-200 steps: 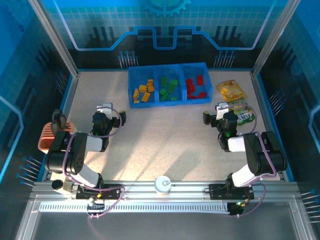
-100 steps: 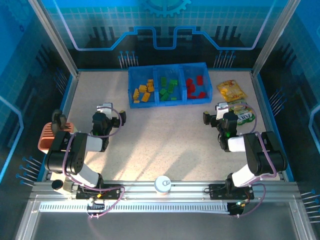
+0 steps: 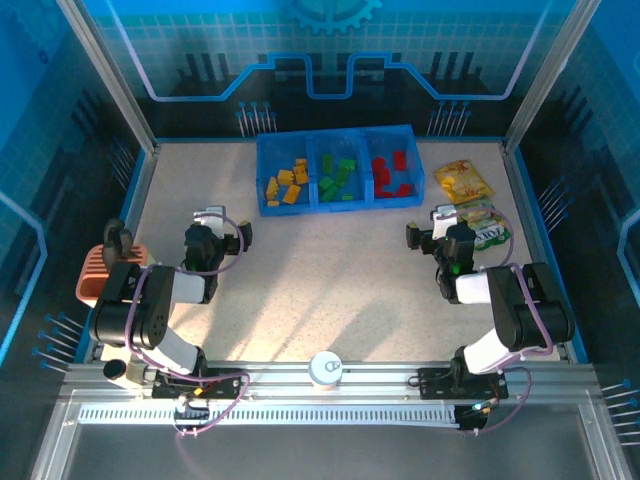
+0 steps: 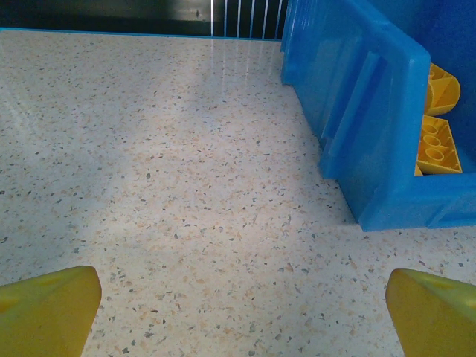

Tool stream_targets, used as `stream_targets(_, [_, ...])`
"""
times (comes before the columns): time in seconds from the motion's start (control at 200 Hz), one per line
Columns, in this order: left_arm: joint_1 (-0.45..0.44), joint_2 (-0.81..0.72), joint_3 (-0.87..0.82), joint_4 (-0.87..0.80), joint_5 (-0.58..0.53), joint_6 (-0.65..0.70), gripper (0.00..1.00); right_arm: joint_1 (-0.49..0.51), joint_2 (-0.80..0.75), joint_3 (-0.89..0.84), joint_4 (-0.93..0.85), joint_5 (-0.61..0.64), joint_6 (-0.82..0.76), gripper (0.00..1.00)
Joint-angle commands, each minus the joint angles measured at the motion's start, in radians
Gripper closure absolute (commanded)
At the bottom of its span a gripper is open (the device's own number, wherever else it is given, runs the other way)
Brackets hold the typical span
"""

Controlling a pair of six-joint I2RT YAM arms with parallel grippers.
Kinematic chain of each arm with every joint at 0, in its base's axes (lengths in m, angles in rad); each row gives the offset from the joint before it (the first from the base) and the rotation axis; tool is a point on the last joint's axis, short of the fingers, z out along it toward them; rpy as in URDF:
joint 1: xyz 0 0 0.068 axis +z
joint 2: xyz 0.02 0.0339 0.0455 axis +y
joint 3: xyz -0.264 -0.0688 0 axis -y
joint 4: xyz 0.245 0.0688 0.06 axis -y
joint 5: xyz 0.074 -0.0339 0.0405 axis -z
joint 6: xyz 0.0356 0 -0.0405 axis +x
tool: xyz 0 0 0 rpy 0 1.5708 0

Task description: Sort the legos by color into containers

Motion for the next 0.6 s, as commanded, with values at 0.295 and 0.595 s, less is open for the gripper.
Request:
stream_targets(0.295, [0.006,-0.011,0.016,-0.002,0.021,0.003,0.01,0.004,-0.008,0.019,-0.003,-0.003,-0.003,0.00])
stream_targets(0.595, [0.006,-0.012,0.016,-0.002,0.020,0.002,0.01,0.004,-0.008,0.022,-0.014,-0.031,-0.010,0.00])
